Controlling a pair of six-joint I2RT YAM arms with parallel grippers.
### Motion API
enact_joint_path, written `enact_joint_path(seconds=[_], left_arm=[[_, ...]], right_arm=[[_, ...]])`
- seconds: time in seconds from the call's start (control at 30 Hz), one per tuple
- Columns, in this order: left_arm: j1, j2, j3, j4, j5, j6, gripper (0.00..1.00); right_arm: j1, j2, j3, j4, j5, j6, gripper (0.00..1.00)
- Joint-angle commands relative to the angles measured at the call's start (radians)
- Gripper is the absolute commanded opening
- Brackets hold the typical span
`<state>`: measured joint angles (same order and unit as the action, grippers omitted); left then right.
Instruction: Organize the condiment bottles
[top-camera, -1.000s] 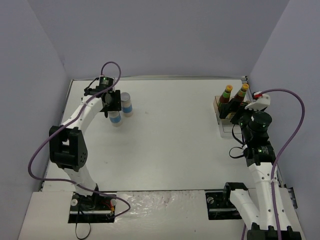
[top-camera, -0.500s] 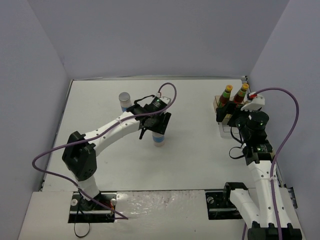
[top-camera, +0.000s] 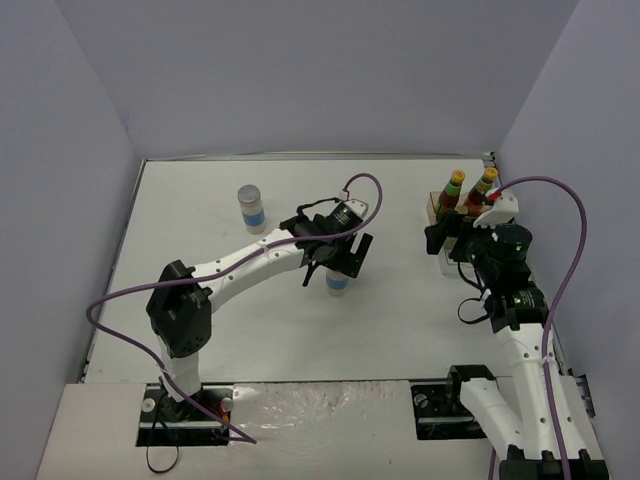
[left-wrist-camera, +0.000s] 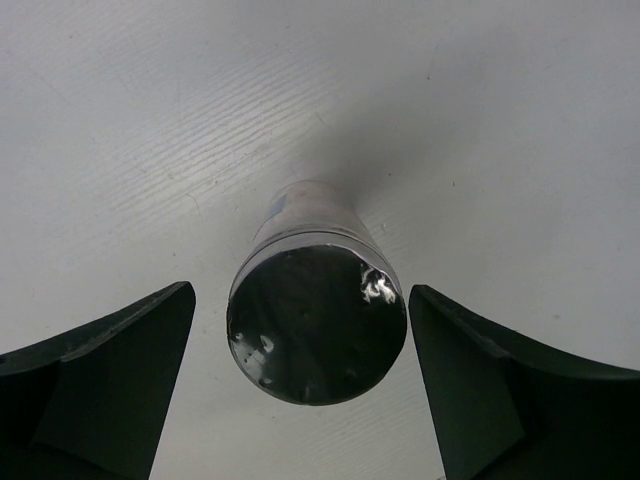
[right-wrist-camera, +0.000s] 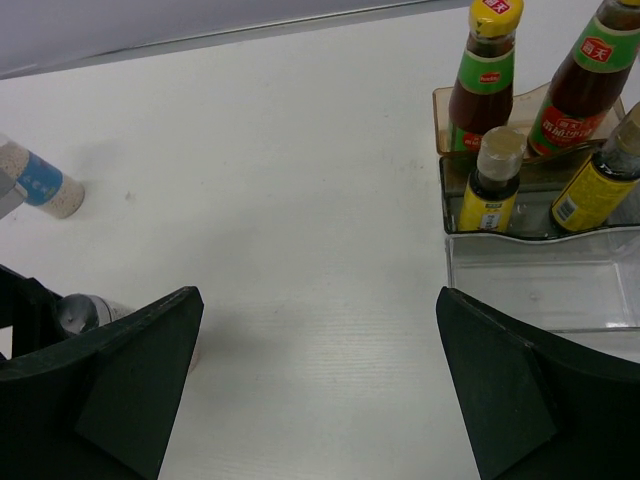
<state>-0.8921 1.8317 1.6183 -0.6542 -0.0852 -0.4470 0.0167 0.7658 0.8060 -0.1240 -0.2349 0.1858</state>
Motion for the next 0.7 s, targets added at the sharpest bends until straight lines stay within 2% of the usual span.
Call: enact_joint_path(seconds=[0.0,0.2,0.33,0.53,0.67], left_arm=[[-0.004,-0.048,0.077,0.013,-0.04,-0.027,0.91],[-0.002,-0.171,0.076,0.013,-0.115,-0.074,0.97],[0.032,-0.312,0.013,0.028,-0.189,-0.08,0.97],[0.18,-0.508,-0.176,0.031,-0.179,-0.105,0.97],[0.268,-0.628,-0.284,0.019,-0.176,-0.092,0.97]], right_arm=[[0.021,0.003,0.046,0.023,-0.026,-0.03,1.0],[0.075,0.04,0.078,-0.001,-0.018,-0.033,1.0],[0.176,0.099,0.102,-0.007,0.023,-0.017,1.0],[0.337,0.185,0.124,-0.006,0.104,-0.012,1.0],[0.504,0.264,0.156,-0.006,0.198,-0.014,1.0]])
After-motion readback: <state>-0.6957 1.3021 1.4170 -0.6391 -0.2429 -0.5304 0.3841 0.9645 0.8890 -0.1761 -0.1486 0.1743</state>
